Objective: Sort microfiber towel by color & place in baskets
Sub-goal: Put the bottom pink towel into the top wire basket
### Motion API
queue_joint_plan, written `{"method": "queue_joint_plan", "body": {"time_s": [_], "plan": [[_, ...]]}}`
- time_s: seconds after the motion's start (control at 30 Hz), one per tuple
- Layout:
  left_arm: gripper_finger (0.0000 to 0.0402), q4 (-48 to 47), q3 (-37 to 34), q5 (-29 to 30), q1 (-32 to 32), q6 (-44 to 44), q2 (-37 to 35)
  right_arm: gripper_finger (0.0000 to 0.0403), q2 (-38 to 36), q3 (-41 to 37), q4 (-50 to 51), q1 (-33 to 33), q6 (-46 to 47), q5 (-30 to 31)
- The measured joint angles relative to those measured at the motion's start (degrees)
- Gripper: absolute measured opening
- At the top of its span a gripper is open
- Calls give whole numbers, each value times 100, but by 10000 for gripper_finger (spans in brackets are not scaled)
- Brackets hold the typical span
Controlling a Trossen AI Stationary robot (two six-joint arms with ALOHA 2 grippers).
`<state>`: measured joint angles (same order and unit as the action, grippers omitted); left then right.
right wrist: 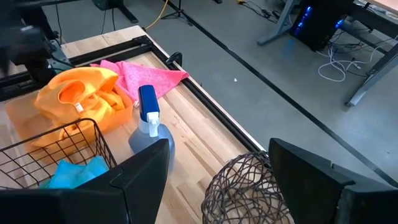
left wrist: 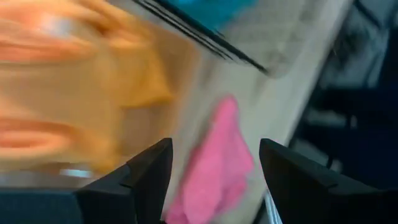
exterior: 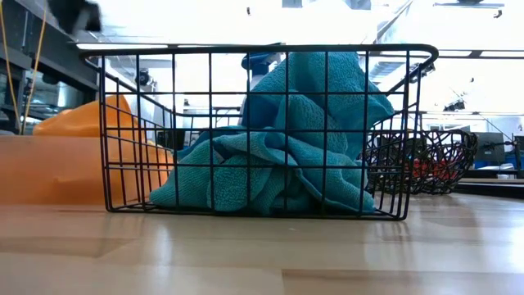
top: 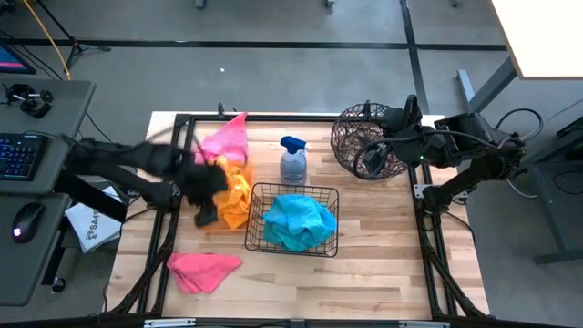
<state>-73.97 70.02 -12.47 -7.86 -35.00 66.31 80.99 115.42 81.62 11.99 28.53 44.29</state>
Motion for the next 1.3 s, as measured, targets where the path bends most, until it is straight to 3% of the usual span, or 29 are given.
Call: {"method": "queue_joint_plan", "body": {"time_s": [0.17,0.27,0.4,0.67,0.83,1.3], "plan": [[230,626,-2,260,-2155,-699,605,272,-2,0,0,0,-45,-19],[230,808,-2,1123,-3257,-715,1201,272,-2,0,0,0,-159,-17],[230,733,-9,1924,-4023,-650,2132,272,-2,0,0,0,-200,-17],[230,802,-123,1880,-4327,-1261,3174,272,0,0,0,0,-304,-15],[230,1657,-710,1810,-4305,-2029,3042,272,0,0,2,0,-304,-15],[218,2394,-1903,1522,-4104,-1801,2949,272,-2,0,12,0,-155,-13]]}}
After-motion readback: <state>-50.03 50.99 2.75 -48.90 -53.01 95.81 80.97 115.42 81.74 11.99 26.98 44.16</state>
